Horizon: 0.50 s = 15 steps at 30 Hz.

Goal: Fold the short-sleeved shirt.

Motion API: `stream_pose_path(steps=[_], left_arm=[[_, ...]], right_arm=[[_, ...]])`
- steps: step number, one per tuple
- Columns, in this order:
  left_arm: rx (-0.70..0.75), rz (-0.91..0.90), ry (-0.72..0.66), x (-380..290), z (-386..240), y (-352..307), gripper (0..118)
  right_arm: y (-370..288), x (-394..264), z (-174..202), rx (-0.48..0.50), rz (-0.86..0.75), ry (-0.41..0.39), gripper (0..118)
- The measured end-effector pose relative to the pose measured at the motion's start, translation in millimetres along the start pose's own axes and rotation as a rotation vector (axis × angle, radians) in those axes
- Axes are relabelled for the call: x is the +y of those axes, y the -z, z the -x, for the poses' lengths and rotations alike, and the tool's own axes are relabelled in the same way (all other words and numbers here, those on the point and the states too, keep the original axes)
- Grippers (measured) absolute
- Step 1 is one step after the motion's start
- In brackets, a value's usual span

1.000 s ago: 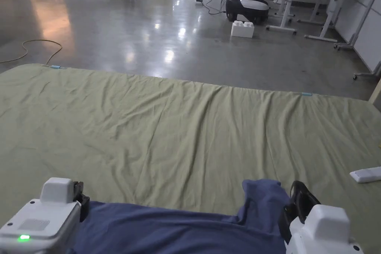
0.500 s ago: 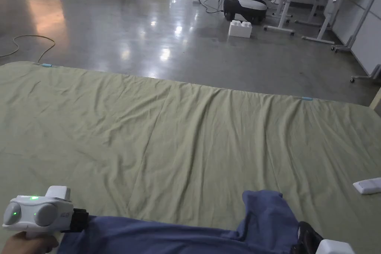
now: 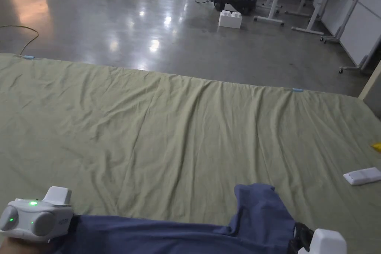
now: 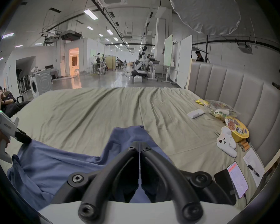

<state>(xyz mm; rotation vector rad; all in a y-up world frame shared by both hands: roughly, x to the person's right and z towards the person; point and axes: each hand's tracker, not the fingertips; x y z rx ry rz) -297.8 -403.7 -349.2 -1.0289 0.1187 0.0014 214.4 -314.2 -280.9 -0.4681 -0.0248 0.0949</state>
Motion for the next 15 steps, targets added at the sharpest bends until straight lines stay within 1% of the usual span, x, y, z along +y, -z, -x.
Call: stream_pose_path(steps=[1,2,3,4,5,7,8,9,11,12,13,14,15], left_arm=[[0.01,-0.001,0.002,2,-3,-2,7],[0.015,-0.009,0.005,0,-3,-4,7],[0.014,-0.015,0.002,-1,-2,-7,7],[0.015,-0.031,-0.014,-3,-1,-10,7],[0.013,-0.043,-0.026,-1,0,-14,7],[0.02,-0.097,-0.024,-2,0,-23,7],[0.025,-0.113,-0.02,-3,0,-28,7],[0.028,-0.128,-0.021,-2,1,-32,7],[0.021,-0.148,-0.03,-3,1,-41,7],[0.021,-0.158,-0.034,-3,2,-44,7],[0.018,-0.167,-0.037,-3,3,-49,7],[0.015,-0.178,-0.039,-4,3,-52,7],[0.016,-0.182,-0.04,-4,3,-55,7]], right_arm=[[12,2,-5,-0.009,0.045,-0.01,22],[24,5,-12,-0.01,0.079,0.003,30],[36,7,-18,0.012,0.122,0.011,35],[50,11,-26,0.042,0.193,0.028,35],[69,14,-32,0.049,0.244,0.03,44],[98,15,-41,0.058,0.351,0.009,62],[112,15,-47,0.037,0.355,-0.005,65],[126,14,-51,0.043,0.392,-0.008,67],[152,9,-58,0.04,0.492,0.004,73],[164,4,-62,0.066,0.531,0.025,75],[175,0,-64,0.08,0.584,0.042,75],[182,-3,-63,0.081,0.601,0.034,75],[186,-6,-62,0.094,0.606,0.01,75]])
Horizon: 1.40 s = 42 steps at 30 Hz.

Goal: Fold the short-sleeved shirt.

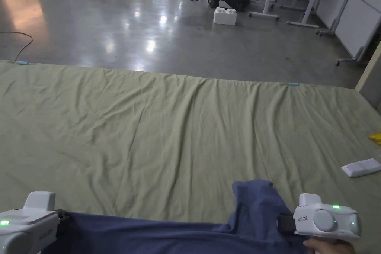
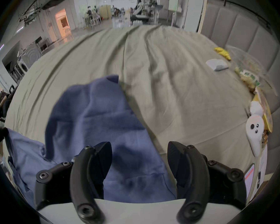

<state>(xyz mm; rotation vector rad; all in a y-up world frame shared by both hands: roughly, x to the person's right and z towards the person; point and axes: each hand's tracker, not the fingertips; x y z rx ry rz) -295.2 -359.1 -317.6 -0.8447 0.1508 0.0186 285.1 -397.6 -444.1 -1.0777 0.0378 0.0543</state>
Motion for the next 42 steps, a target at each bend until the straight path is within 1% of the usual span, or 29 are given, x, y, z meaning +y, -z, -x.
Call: stream_pose_path(steps=[1,3,4,5,6,7,8,11,13,15,17,20,24,30,35,39,42], left_arm=[[0.001,-0.002,0.001,0,0,-2,7],[0.003,0.002,0.002,-1,1,-3,7],[0.004,-0.002,0.003,-1,1,-4,7],[0.004,-0.004,0.005,-1,0,-5,7],[0.005,-0.004,0.008,-1,-2,-9,6],[0.01,-0.005,0.014,-2,-3,-10,7],[0.013,-0.006,0.017,-2,-4,-11,7],[0.016,-0.003,0.017,-3,-3,-9,7],[0.02,-0.011,0.011,-3,-4,-12,7],[0.023,-0.019,0.014,-3,-5,-20,7],[0.021,-0.037,0.024,-3,-5,-27,7],[0.015,-0.066,0.0,-4,-2,-44,7],[0.014,-0.103,0.001,-9,4,-66,7],[-0.021,-0.152,-0.027,-20,17,-105,7],[-0.065,-0.164,-0.042,-41,27,-136,7],[-0.086,-0.151,-0.041,-68,36,-151,7],[-0.098,-0.112,-0.038,-96,42,-160,7]], right_arm=[[3,-3,3,0.006,0.015,-0.033,73],[3,-3,6,-0.019,0.001,-0.046,70],[1,-1,8,-0.022,-0.002,-0.054,60],[0,0,10,-0.016,0.001,-0.072,48],[-1,1,12,-0.018,-0.003,-0.102,27],[-3,3,14,-0.023,-0.017,-0.133,2],[-2,3,14,-0.015,-0.021,-0.132,2],[-3,2,15,-0.01,-0.003,-0.091,1],[-11,-4,14,-0.009,-0.058,-0.081,1],[-20,-11,14,0.001,-0.09,-0.111,1],[-37,-18,12,-0.006,-0.132,-0.119,1],[-67,-26,6,-0.004,-0.19,-0.071,1],[-109,-34,2,0.01,-0.232,-0.06,1],[-167,-61,-4,0.022,-0.273,-0.079,1],[-205,-97,-7,0.021,-0.286,-0.101,1],[-220,-132,-8,0.005,-0.269,-0.123,1],[-222,-160,-8,-0.001,-0.23,-0.114,1]])
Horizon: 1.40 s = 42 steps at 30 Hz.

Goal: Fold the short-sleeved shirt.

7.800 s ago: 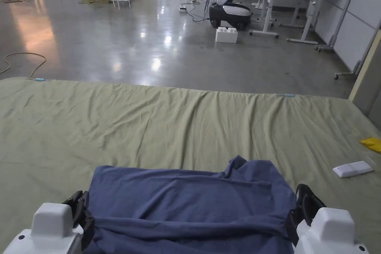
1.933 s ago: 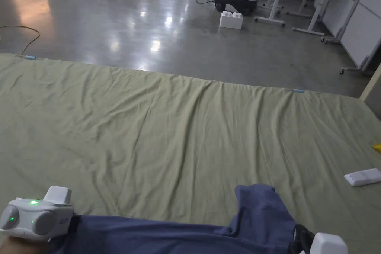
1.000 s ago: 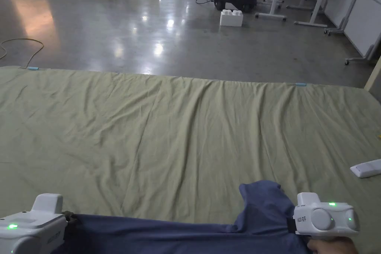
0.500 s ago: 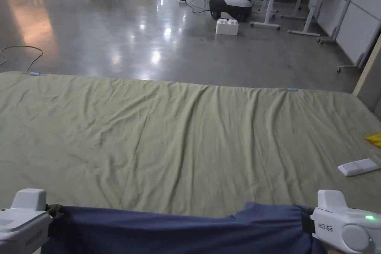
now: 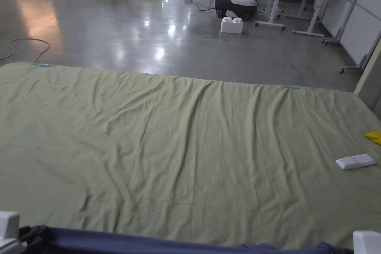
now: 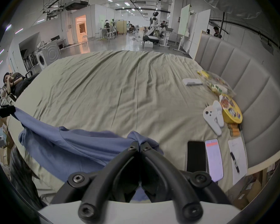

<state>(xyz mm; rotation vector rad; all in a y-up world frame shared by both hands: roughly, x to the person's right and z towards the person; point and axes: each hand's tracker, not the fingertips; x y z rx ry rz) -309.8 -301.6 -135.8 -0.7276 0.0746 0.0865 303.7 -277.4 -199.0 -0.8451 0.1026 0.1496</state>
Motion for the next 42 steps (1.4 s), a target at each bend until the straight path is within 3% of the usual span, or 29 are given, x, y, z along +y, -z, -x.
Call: stream_pose_path(steps=[10,20,21,24,25,27,33,42], left_arm=[[0.017,0.194,0.055,-76,-1,-6,7],[0.082,0.296,0.136,-86,-20,32,8],[0.086,0.297,0.135,-84,-21,31,12],[0.118,0.269,0.129,-75,-21,27,42],[0.122,0.26,0.116,-71,-21,25,52],[0.116,0.203,0.076,-59,-21,20,59],[0.075,-0.031,0.024,-6,-47,10,60],[0.099,-0.395,0.055,54,-113,-9,59]], right_arm=[[14,-78,14,-0.06,0.164,-0.066,1],[51,-100,30,-0.086,0.21,-0.083,4],[49,-98,31,-0.09,0.21,-0.084,10],[37,-88,32,-0.157,0.197,-0.099,66],[30,-83,32,-0.183,0.177,-0.102,80],[16,-69,33,-0.206,0.089,-0.096,82],[-6,-18,45,-0.167,-0.23,0.051,82],[-30,44,104,-0.141,-0.643,0.124,77]])
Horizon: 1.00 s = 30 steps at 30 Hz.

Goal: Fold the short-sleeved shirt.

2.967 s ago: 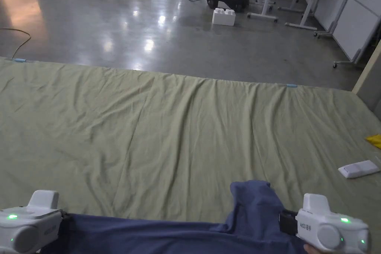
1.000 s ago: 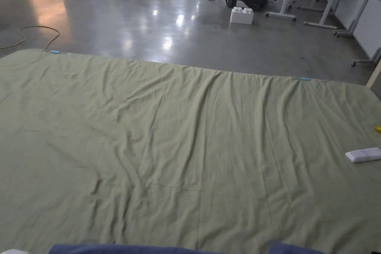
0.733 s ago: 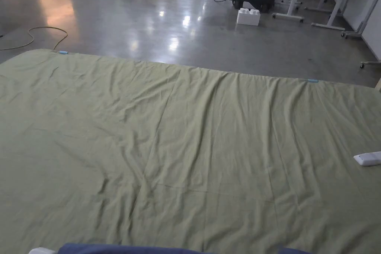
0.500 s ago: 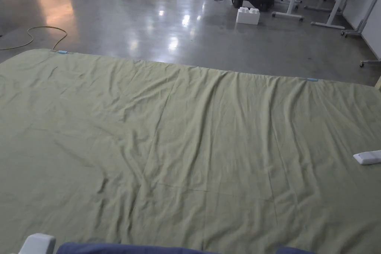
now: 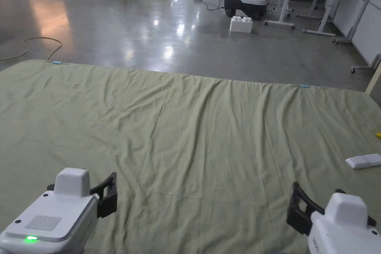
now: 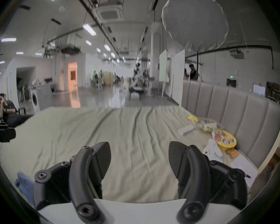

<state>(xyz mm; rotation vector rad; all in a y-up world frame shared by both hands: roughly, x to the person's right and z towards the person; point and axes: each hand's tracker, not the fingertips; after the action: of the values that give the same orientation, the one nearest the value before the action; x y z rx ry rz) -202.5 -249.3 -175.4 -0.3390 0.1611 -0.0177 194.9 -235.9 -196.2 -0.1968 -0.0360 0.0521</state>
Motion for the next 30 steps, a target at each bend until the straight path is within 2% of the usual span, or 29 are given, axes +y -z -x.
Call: stream_pose_path(steps=[3,5,7,8,10,18,21,27,30], left_arm=[[0.028,-0.083,0.001,13,-13,-2,55],[0.036,-0.128,0.002,20,-19,-4,38],[0.042,-0.159,0.009,26,-23,-6,13],[0.052,-0.173,0.012,29,-25,-7,13],[0.047,-0.192,-0.002,32,-25,-10,6],[0.06,-0.143,0.005,26,-4,-10,6],[0.032,-0.057,-0.063,15,23,-8,6],[-0.1,0.277,-0.196,-26,89,5,7],[-0.146,0.37,-0.231,-51,118,9,7]], right_arm=[[0,15,17,0.031,-0.095,-0.022,52],[1,23,25,0.04,-0.14,-0.034,29],[2,27,31,0.032,-0.15,-0.033,11],[2,30,34,0.031,-0.157,-0.032,5],[5,32,38,0.031,-0.165,-0.027,3],[11,31,39,0.032,-0.149,-0.019,1],[14,28,37,0.036,-0.135,-0.024,1],[19,18,33,0.049,-0.086,-0.04,1],[21,12,33,0.06,-0.05,-0.041,1]])
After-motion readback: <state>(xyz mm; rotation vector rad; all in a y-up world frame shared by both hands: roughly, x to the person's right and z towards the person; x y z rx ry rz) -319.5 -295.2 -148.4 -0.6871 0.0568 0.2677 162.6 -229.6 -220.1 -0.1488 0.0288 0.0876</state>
